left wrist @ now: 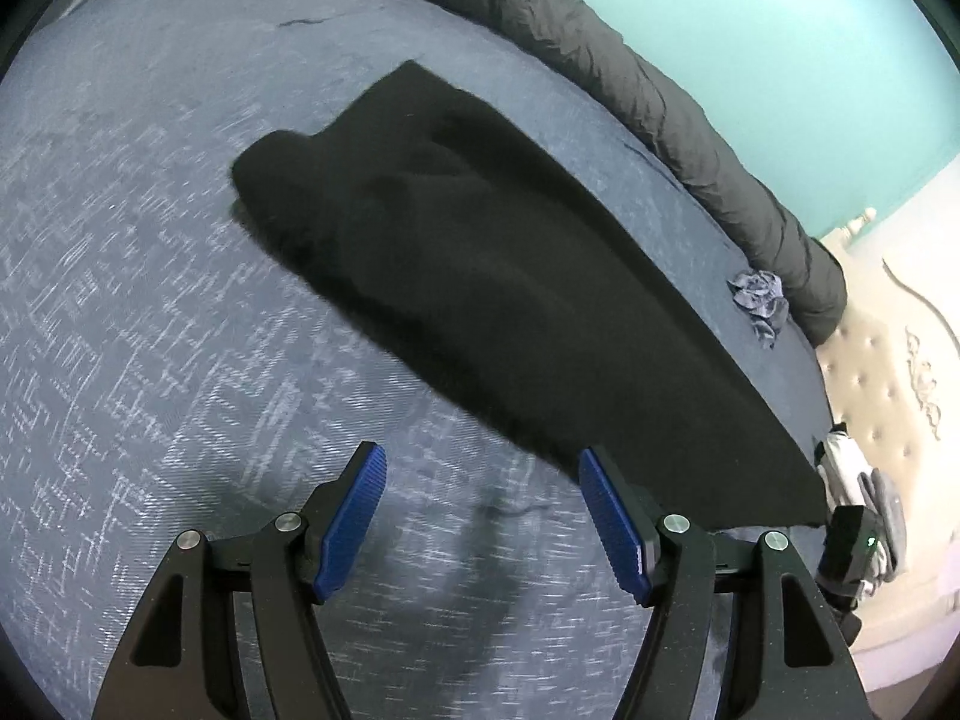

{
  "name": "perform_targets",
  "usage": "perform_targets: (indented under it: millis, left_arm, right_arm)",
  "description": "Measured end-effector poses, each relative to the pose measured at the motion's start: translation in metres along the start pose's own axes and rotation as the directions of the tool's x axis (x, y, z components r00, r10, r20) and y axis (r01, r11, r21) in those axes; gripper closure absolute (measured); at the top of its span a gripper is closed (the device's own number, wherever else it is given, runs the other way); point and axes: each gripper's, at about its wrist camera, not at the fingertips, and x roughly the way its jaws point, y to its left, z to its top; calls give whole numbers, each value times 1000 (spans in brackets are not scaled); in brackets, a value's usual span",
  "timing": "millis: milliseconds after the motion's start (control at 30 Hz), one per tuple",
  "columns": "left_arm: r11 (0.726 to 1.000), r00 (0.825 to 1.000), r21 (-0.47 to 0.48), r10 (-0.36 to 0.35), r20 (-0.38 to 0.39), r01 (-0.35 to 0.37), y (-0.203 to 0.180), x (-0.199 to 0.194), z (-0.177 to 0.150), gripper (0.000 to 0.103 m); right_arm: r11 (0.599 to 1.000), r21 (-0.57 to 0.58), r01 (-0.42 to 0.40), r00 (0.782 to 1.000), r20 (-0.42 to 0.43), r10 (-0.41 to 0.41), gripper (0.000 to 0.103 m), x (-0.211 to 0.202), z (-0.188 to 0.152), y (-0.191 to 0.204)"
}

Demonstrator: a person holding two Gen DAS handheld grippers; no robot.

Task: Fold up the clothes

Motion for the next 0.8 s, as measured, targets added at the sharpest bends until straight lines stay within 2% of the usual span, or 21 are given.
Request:
perform_targets:
  millis: [100,333,500,667,800]
  left_arm:
    - [1000,1000,7,15,10,-16,8,0,-3,32]
    - [1000,1000,3,-1,19,1,19,2,-8,32]
    - [1000,1000,2,-13,19,13,18,4,-9,32]
    - [1000,999,4,-18,48,18,19,-6,-6,32]
    - [1000,999,-5,-21,49,21,21,-8,-7,32]
  right_arm:
    - [1000,-29,13,1000,-15,-14,77,7,1,10]
    - [996,-86,35,999,-18,-37,77,20,4,33]
    - [996,-80,42,998,58,-37,77,6,21,34]
    - [996,-89,11,986,164,4,77,-15,48,40]
    - [997,-72,3,985,175,10,77,-12,68,41]
